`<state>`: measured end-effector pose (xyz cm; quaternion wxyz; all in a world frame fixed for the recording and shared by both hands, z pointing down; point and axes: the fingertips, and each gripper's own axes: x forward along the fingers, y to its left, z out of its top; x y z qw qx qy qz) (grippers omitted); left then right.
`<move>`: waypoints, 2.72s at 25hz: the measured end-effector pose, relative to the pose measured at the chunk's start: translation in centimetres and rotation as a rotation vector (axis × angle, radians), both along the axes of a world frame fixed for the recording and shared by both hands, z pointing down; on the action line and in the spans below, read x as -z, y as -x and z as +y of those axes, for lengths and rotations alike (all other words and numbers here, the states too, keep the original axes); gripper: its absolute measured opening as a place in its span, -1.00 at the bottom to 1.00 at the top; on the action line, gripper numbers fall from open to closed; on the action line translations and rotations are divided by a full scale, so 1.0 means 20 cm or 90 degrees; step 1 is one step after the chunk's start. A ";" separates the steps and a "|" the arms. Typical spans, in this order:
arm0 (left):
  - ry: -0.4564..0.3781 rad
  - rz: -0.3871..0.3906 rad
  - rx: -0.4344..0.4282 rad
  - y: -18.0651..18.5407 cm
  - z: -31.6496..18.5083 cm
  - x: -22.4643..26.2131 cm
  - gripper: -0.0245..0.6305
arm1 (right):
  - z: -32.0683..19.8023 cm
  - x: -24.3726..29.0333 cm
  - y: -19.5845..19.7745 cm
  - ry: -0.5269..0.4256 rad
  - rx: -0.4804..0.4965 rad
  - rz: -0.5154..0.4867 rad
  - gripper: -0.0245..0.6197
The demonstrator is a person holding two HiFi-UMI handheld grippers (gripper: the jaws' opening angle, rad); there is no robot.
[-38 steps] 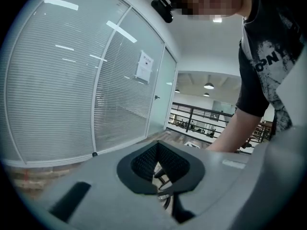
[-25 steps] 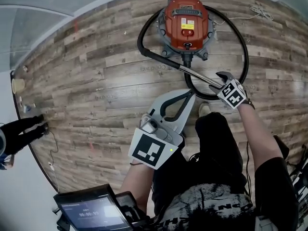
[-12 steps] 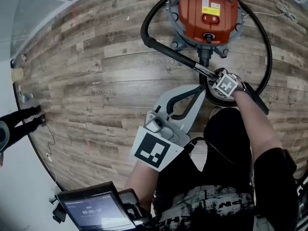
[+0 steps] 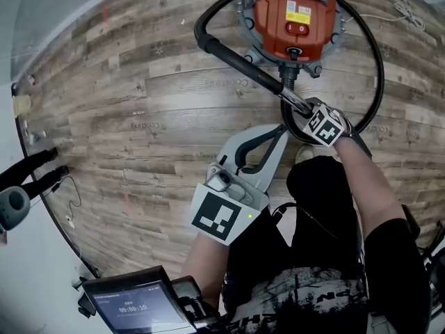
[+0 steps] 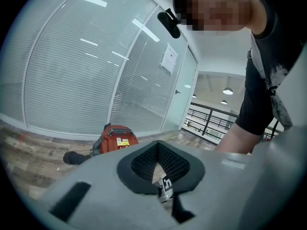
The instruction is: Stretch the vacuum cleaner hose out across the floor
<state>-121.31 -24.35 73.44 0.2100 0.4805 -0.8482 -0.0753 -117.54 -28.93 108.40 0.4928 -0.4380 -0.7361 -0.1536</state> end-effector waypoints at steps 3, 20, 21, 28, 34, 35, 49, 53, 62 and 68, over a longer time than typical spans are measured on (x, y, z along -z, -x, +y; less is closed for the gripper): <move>-0.008 0.011 -0.007 -0.03 -0.04 0.15 -0.92 | -0.02 0.23 0.01 0.020 -0.030 -0.004 -0.74; 0.005 0.034 -0.072 -0.25 -0.30 1.16 -0.92 | -0.38 1.91 0.20 0.092 -0.135 -0.146 -0.74; 0.003 0.034 -0.080 -0.27 -0.31 1.23 -0.92 | -0.41 1.99 0.21 0.098 -0.151 -0.149 -0.74; 0.030 0.016 -0.129 -0.41 -0.40 1.56 -0.92 | -0.67 2.37 0.34 0.106 -0.243 -0.178 -0.75; 0.079 0.031 -0.126 -0.36 -0.47 1.53 -0.92 | -0.75 2.42 0.45 0.138 -0.275 -0.152 -0.75; 0.076 0.040 -0.118 -0.32 -0.49 1.52 -0.92 | -0.76 2.41 0.48 0.152 -0.292 -0.143 -0.75; 0.005 0.080 -0.212 0.08 -0.79 1.53 -0.83 | -1.12 2.67 0.59 0.116 -0.455 -0.226 -0.75; -0.037 0.114 -0.276 0.40 -0.99 1.60 -0.60 | -1.18 2.77 0.61 0.074 -0.506 -0.225 -0.75; -0.072 0.093 -0.453 0.36 -1.53 1.80 -0.13 | -1.14 2.98 0.48 -0.015 -0.598 -0.259 -0.75; -0.104 0.117 -0.476 0.14 -1.68 1.88 -0.46 | -1.15 3.05 0.31 -0.093 -0.598 -0.273 -0.75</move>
